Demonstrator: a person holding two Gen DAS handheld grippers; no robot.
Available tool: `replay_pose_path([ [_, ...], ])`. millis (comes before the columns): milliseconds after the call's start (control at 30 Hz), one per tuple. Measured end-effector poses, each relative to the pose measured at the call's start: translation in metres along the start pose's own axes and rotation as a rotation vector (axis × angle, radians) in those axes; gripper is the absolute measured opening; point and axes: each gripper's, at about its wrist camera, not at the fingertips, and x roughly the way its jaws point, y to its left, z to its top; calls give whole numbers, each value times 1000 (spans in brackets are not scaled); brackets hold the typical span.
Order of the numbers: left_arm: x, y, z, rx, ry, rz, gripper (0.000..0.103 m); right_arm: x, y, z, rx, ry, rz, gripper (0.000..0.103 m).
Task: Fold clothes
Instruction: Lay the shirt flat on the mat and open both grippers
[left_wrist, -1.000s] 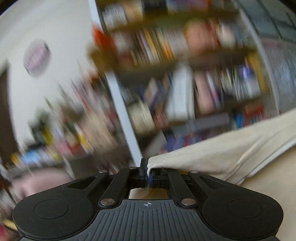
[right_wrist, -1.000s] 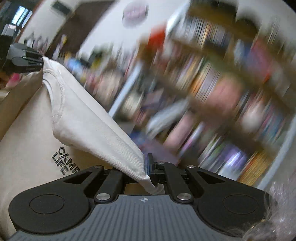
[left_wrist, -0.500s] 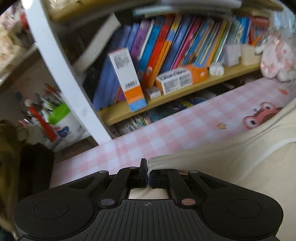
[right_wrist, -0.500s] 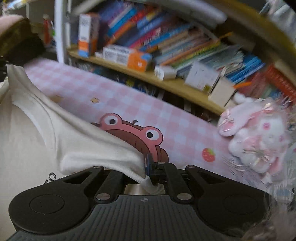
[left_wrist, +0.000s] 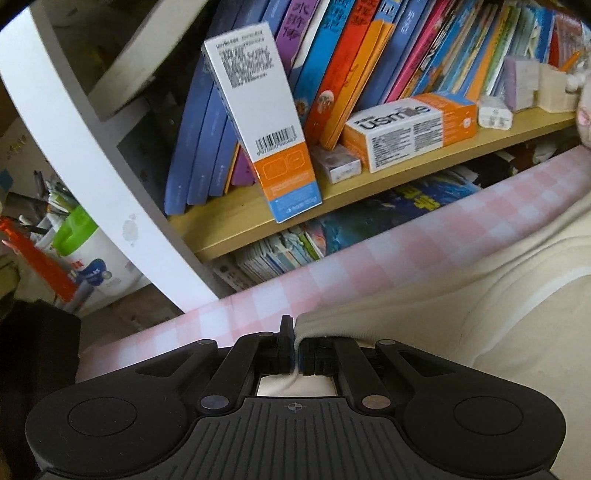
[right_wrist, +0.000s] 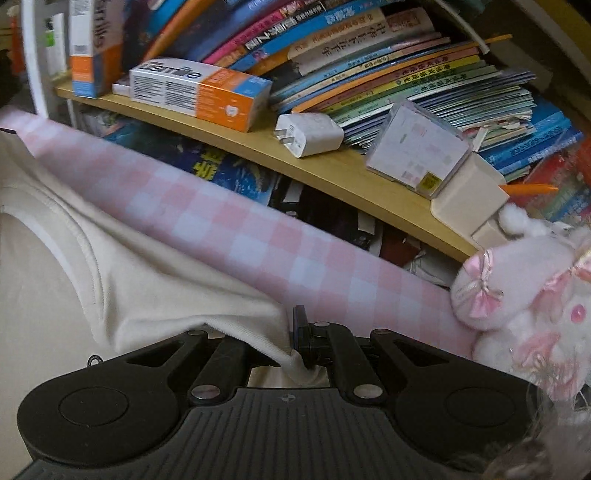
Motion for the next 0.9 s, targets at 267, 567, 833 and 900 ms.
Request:
replay_pose_path([
  [267,14,2,-6,13,60,-51,11,26,-2,5,2,48,22,8],
  [567,-82,-2,-53,105,-62,-61,65,-46,-16,-51,-82,-53,37,51],
  [833,-194,-46,-142,-157,-88,-106,71,-93,-41,-137,196,-74,122,49],
  [900,-213,-65,-163,-266,-65,-115,71,-102,-46,-157,269,-77,144,49],
])
